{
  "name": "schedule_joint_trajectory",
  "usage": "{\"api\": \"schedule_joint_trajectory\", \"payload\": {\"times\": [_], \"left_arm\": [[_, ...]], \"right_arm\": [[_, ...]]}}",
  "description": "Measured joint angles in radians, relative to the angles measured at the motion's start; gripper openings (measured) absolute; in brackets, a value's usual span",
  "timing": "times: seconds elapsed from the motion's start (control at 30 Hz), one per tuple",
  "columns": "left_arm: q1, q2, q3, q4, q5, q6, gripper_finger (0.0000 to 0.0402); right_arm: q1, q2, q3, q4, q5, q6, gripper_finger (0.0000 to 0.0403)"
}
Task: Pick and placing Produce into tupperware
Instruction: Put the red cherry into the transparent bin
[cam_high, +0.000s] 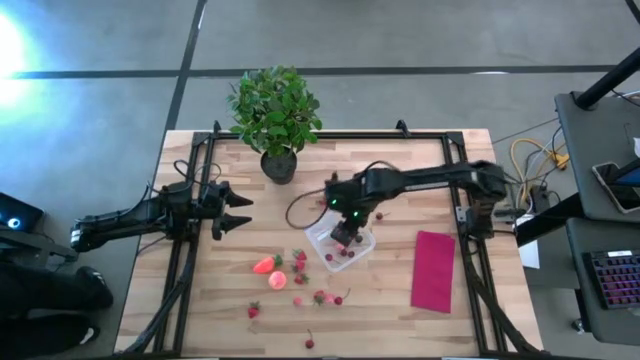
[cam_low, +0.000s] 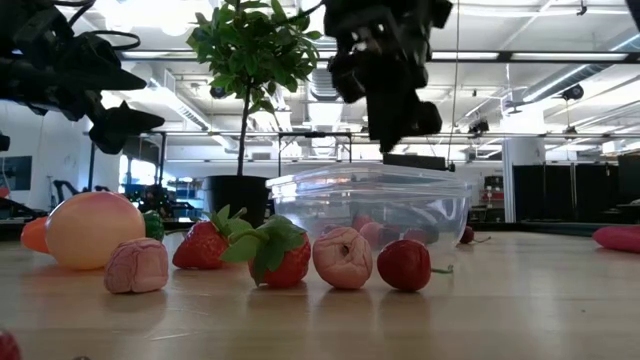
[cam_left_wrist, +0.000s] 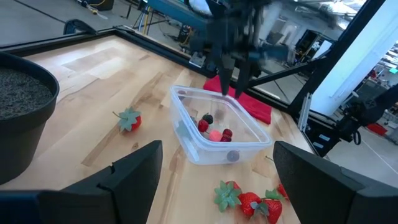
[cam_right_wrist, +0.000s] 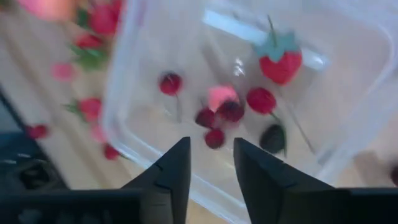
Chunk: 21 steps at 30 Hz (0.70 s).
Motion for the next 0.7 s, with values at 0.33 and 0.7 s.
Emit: {"api": "schedule_joint_trajectory", "payload": {"times": [0.33, 0.7], "left_arm": [[0.000, 0.000, 0.000, 0.000, 0.000, 0.000, 0.0293], [0.000, 0.000, 0.000, 0.000, 0.000, 0.000, 0.0293]], "right_arm": [[0.018, 0.003, 0.190, -0.252, 0.404, -0.121, 0.0202], [-0.025, -0.263, -0.172, -0.297, 0.622, -0.462, 0.0211]]}}
